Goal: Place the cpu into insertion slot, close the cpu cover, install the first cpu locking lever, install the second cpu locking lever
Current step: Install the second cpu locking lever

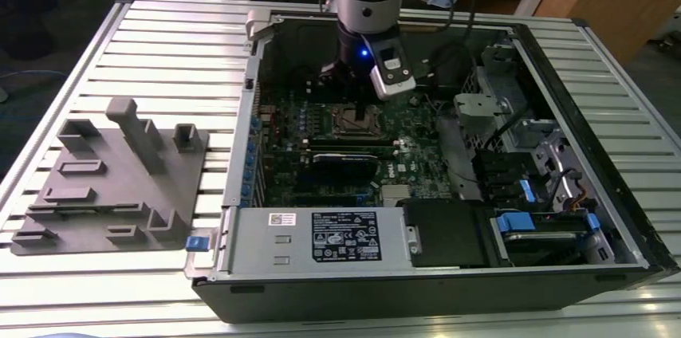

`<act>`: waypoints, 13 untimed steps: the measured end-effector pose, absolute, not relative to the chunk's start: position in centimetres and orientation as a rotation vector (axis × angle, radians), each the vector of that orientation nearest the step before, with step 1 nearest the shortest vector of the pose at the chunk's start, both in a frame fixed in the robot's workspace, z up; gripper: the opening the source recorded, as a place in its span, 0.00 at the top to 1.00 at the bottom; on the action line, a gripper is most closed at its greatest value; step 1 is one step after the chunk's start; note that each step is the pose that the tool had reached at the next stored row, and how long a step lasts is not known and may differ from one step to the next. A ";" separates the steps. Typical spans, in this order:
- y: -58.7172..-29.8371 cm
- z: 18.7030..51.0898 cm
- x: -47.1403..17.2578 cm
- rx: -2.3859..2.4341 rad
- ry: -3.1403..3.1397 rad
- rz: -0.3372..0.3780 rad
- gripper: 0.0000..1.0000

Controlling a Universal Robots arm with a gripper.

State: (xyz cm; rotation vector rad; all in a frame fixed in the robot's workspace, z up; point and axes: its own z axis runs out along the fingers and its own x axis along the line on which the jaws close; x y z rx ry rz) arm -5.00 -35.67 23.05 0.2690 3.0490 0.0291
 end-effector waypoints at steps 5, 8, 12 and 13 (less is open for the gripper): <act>-35.8 23.1 -5.0 0.269 3.049 0.029 0.89; -35.8 23.1 -5.0 0.269 3.050 0.029 0.89; -35.9 23.4 -5.0 0.269 3.051 0.029 0.89; -35.9 23.5 -5.0 0.269 3.051 0.029 0.89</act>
